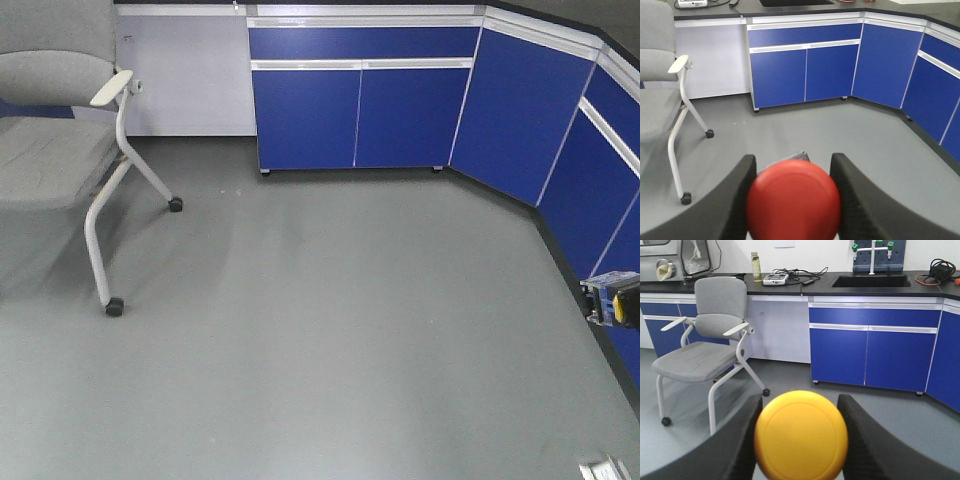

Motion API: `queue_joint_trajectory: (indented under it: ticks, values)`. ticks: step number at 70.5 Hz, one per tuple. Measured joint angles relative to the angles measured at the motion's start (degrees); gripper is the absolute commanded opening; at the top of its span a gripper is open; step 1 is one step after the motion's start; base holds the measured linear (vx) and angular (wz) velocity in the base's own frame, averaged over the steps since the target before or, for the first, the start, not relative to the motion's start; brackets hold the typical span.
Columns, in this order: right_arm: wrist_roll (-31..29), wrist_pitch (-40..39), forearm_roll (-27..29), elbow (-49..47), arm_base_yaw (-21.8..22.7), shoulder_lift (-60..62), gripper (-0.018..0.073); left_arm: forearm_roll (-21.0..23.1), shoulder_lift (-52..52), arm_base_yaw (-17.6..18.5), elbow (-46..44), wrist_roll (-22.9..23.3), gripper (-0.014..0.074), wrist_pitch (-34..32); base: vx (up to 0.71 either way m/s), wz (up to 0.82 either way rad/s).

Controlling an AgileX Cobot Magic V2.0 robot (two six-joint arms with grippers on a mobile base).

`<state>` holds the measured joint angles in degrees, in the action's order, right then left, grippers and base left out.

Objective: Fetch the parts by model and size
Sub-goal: 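Drive the base to the bench with the red tray, holding both buttons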

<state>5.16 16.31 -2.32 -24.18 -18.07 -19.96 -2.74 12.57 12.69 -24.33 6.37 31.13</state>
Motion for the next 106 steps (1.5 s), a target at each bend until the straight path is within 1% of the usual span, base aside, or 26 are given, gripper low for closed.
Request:
queue_joint_trajectory:
  ticks: [30,45,68,106]
  values:
    - [0.0,-0.05,0.0,0.0,0.0,0.0,-0.0008,0.0,0.0,0.0,0.0,0.0,-0.0006,0.0,0.5,-0.03]
    - [0.0,-0.05,0.0,0.02,0.0,0.0,-0.0008,-0.05,0.0,0.0,0.0,0.0,-0.0006,0.0,0.42,-0.35]
    - [0.0,-0.05,0.0,0.02,0.0,0.0,-0.0008,-0.05,0.0,0.0,0.06,0.0,-0.0006,0.0,0.33,-0.84]
    - [0.0,-0.05,0.0,0.02,0.0,0.0,-0.0008,-0.05,0.0,0.0,0.06,0.0,-0.0006,0.0,0.22,-0.91]
